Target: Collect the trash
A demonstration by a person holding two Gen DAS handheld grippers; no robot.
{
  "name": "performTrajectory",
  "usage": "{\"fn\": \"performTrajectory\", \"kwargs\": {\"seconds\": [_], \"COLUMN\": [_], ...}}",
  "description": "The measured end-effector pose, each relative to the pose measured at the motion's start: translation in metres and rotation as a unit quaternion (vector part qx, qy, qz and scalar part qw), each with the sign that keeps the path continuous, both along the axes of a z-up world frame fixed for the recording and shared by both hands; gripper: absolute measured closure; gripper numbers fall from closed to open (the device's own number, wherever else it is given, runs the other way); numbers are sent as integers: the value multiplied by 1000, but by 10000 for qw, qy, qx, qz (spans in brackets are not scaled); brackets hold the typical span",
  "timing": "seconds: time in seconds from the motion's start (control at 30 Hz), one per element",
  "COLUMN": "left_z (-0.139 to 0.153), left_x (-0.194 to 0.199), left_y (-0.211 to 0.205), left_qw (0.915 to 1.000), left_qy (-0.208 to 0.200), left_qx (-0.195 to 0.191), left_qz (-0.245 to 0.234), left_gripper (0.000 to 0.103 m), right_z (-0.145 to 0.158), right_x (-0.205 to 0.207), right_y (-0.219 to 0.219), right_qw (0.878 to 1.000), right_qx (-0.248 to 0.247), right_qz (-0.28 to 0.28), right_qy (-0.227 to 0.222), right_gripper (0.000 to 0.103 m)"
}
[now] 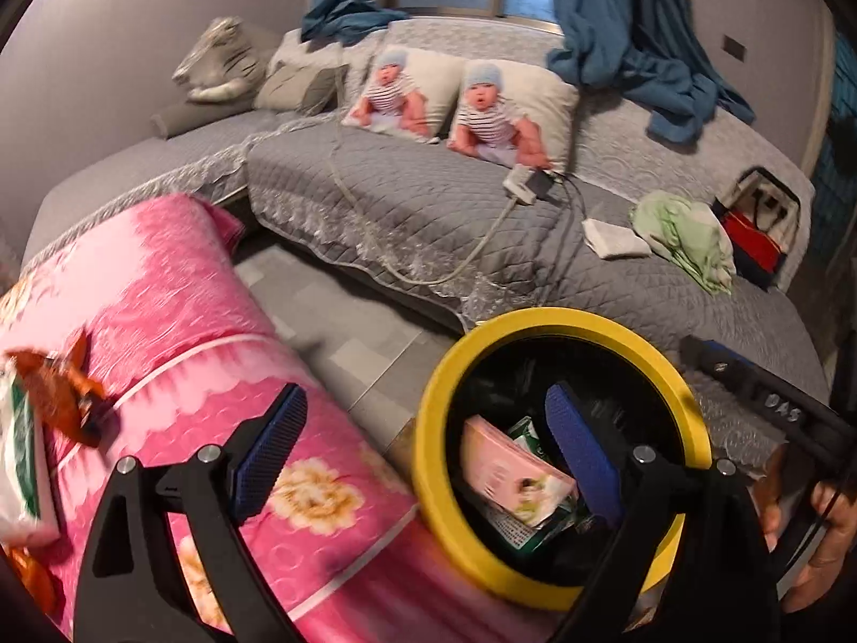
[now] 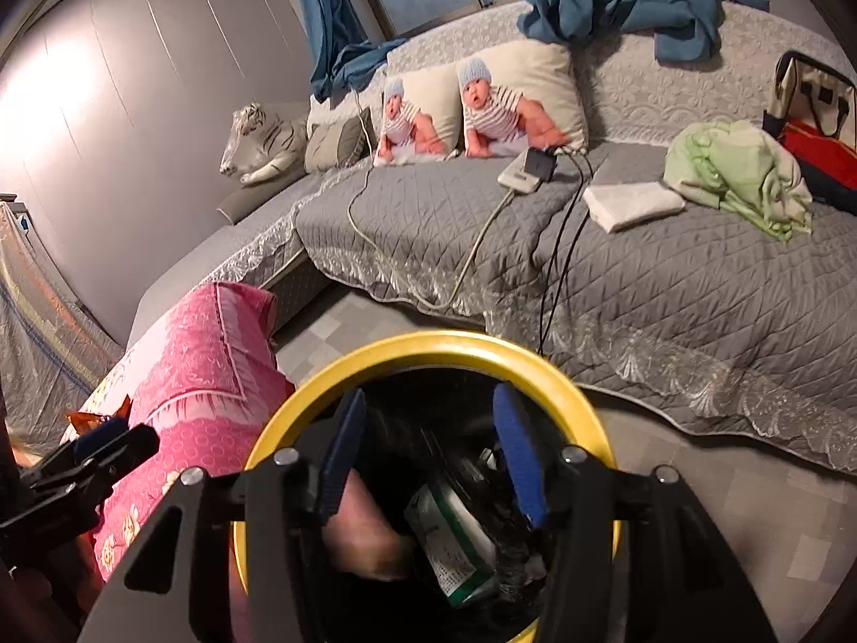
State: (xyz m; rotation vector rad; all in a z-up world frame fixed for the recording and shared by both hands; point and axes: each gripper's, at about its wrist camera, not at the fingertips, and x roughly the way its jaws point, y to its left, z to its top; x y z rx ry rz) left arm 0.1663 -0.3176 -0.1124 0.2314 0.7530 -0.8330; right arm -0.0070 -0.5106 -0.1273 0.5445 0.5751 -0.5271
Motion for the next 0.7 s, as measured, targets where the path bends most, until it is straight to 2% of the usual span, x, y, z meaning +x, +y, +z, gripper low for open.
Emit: {"fn": "performTrajectory", "kwargs": {"seconds": [0.13, 0.33, 0.4, 0.47, 0.5, 0.53, 0.57, 0.6, 0.63, 0.67, 0.7], "left_z": [9, 40, 48, 53, 56, 58, 61, 63, 64, 65, 65], "left_x": [12, 30, 33, 31, 28, 24, 18, 14, 8, -1, -10], "left_y": [32, 122, 165, 207, 231, 252, 281, 308, 332, 366, 391], "left_qw": [9993, 9928, 9878, 9818, 9770, 9706, 9613, 9525, 9432, 9258, 9091], "left_qy": [8, -294, -477, -639, -752, -875, -1002, -1064, -1103, -1185, -1258], "left_qx": [-51, -216, -234, -259, -295, -342, -406, -476, -564, -682, -756], "left_qz": [368, 1137, 1464, 1768, 1976, 2215, 2535, 2812, 3083, 3526, 3900], "left_gripper": [14, 12, 12, 11, 11, 11, 11, 11, 11, 11, 11], "right_z": [11, 27, 35, 43, 47, 52, 55, 59, 63, 67, 70], "right_x": [2, 26, 39, 55, 64, 75, 82, 92, 102, 110, 116], "right_y": [12, 50, 71, 99, 118, 143, 163, 193, 226, 256, 280], "right_qw": [9998, 9956, 9910, 9814, 9735, 9600, 9491, 9281, 8990, 8689, 8451], "right_qx": [-150, -330, -444, -577, -645, -748, -835, -924, -920, -887, -901], "right_qz": [126, 822, 1192, 1753, 2118, 2621, 2960, 3528, 4197, 4780, 5180], "right_qy": [-103, -299, -424, -526, -574, -645, -684, -747, -845, -931, -963], "right_gripper": [51, 51, 51, 51, 51, 51, 51, 51, 51, 51, 51]}}
